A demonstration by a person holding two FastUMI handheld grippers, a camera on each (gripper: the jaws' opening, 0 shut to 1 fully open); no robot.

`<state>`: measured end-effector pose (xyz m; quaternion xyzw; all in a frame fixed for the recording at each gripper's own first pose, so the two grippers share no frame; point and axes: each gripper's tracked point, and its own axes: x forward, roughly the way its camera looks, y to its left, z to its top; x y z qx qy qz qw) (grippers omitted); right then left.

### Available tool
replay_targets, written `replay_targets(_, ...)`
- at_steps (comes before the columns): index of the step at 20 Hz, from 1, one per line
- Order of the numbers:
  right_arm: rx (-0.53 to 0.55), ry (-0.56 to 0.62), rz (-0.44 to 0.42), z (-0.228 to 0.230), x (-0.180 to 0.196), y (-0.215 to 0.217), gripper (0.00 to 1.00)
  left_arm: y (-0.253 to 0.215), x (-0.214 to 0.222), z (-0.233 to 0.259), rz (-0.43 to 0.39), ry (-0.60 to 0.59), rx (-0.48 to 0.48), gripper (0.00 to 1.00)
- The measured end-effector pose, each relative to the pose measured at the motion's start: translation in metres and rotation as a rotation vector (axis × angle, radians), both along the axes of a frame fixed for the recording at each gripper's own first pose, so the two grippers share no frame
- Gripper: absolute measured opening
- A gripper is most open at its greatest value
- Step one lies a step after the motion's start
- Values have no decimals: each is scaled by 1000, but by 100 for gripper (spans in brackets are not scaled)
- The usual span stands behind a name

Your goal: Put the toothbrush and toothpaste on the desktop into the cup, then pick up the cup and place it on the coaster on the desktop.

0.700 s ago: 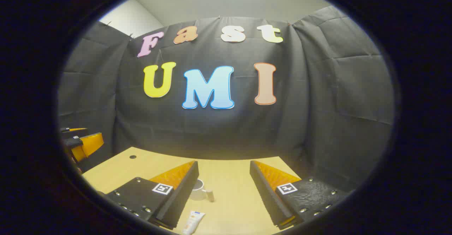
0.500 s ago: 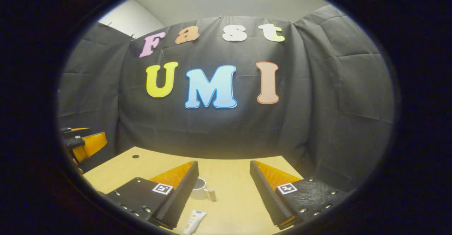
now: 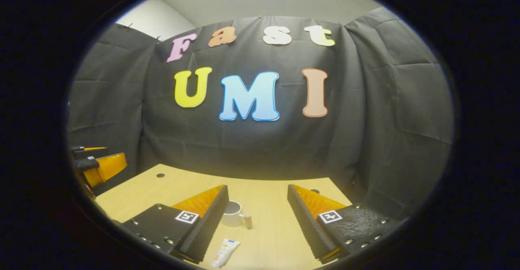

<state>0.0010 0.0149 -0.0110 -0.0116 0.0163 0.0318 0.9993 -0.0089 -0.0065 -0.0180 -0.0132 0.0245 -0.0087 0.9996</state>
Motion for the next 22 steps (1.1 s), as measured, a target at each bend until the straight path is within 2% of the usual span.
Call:
replay_targets(16,-4,38,32,-12,-2,19,92,6,4,5,-21,-4,0,94)
replay_targets(22,2,92,104,-20,-1,42,92,18,0,34,-4,-48,-8,94)
